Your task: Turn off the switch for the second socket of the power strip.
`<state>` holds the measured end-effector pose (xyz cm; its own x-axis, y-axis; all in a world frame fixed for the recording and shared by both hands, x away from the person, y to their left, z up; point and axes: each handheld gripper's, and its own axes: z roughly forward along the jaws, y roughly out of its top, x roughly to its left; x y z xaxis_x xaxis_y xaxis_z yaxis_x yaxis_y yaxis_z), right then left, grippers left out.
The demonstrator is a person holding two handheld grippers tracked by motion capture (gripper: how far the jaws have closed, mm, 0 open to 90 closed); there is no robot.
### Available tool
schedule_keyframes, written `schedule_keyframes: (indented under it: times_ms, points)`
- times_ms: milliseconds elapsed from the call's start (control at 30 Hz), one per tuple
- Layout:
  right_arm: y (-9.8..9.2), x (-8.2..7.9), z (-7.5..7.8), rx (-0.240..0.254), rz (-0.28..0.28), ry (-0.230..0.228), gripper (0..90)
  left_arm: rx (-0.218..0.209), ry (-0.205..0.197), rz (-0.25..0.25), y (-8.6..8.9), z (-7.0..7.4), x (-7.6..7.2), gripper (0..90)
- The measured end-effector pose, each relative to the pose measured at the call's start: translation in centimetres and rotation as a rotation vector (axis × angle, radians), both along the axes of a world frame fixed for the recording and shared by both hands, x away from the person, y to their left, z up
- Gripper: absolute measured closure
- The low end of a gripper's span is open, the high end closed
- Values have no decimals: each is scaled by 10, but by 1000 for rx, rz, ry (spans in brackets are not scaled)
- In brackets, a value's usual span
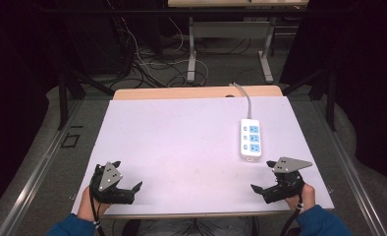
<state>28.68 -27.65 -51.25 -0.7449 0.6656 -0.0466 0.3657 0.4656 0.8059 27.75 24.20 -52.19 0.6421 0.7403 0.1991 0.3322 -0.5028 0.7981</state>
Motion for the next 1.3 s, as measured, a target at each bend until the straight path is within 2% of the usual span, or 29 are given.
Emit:
schedule_keyframes:
  times_ms: [33, 233, 267, 700, 800, 1067, 1133, 1167, 1200, 1300]
  points:
    - [0, -1, 0, 4, -11, 5, 11, 4, -1, 1, 0, 0, 0, 7]
    - [1, -2, 1, -3, -2, 9, 12, 15, -10, -6, -1, 0, 0, 8]
    - [1, -1, 1, -3, 2, 9, 12, 11, -2, -6, -1, 0, 0, 8]
    - [6, 0, 5, 1, -14, -17, 16, 21, -2, -7, -2, -1, 0, 8]
    - [6, 0, 8, -11, -1, -16, 17, 23, -4, -9, -2, -1, 0, 9]
    - [9, 2, 10, -28, -22, -35, 19, 23, -1, -9, -2, -1, 0, 10]
    - [9, 2, 11, -31, -19, -22, 19, 23, -7, -7, -3, -1, 0, 11]
    - [9, 2, 11, -31, -20, -25, 19, 17, -9, -4, -3, -1, 0, 11]
    - [10, 3, 11, -31, -22, -40, 19, 29, -7, -6, -3, 0, -1, 12]
    - [9, 4, 13, -34, -25, -26, 20, 18, -10, -3, -3, -1, -1, 12]
